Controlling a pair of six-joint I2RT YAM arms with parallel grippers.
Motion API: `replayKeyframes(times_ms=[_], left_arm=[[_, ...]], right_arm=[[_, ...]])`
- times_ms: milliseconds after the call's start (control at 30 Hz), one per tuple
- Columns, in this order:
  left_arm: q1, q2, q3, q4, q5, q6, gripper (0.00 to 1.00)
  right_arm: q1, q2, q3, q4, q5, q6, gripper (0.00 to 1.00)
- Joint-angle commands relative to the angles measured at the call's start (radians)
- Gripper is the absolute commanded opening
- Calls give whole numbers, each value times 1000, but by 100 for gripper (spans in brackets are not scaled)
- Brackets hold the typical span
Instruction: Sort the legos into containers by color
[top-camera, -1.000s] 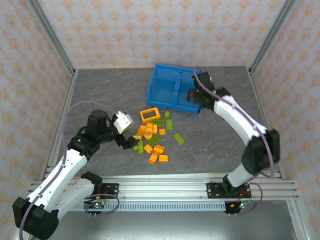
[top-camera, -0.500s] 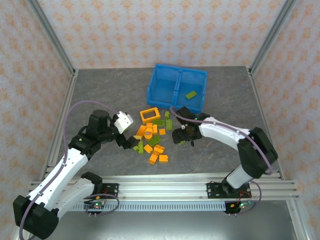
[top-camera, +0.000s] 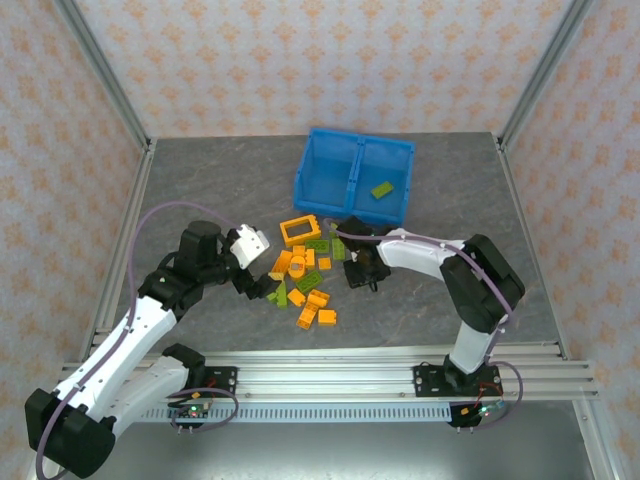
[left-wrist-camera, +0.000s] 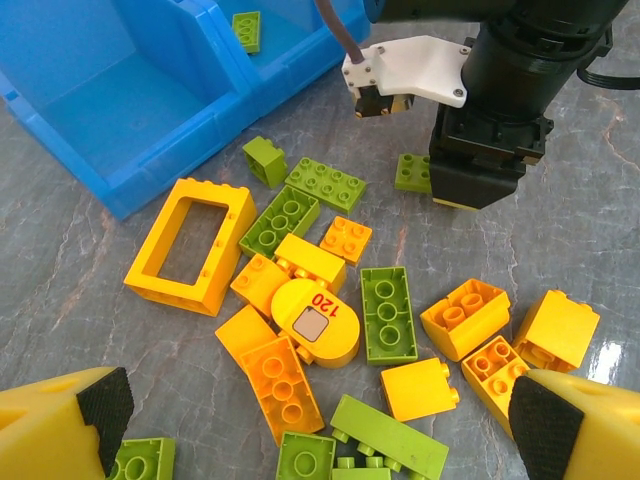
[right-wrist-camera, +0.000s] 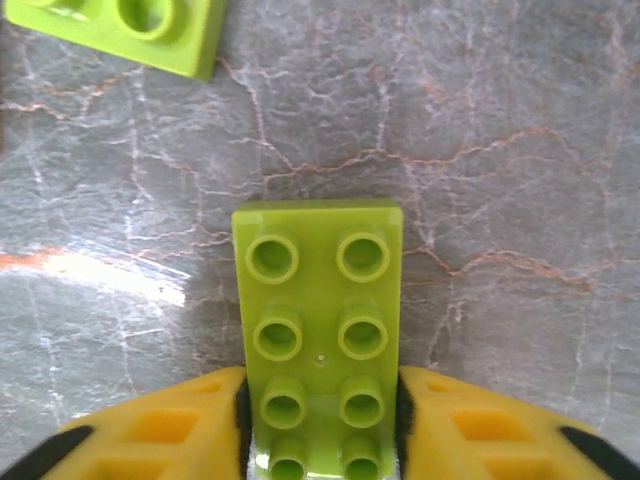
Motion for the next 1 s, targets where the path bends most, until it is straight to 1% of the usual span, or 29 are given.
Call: replayKeyframes(times_ms=[0,100,233,300,367,433,500,600,767,967], left_arm=[[-7,5,-9,-3,-19,17,100],[-8,4,-10,-3,-21,15,100],[-8,-2,-10,1,-19,15,100],[-8,-5,-11,3,-19,14,100],[-8,-12,-11,5,-22,14,99],[-8,-25,-13,11,-28,14,99],[-8,-42,-21,23,-35,14,100],[-9,-61,-28,33,-50,14,99],[-8,-89,-36,36,-67,10,100],[-10,-102,-42,44,-83,5,100]], right_arm=[[0,9,-5,-16,41,17,34],[-1,-52,0,-11,56,47,31],[-1,-173,30,3,113,100,30],[-3,-244,48,17,157,127,30],[-13,-294,81,22,231,161,30],[-34,-325,111,39,301,196,30],[-69,-334,135,85,332,226,30],[-135,-290,200,122,351,267,29],[-231,-92,397,62,356,285,29],[-307,148,607,13,258,312,29]])
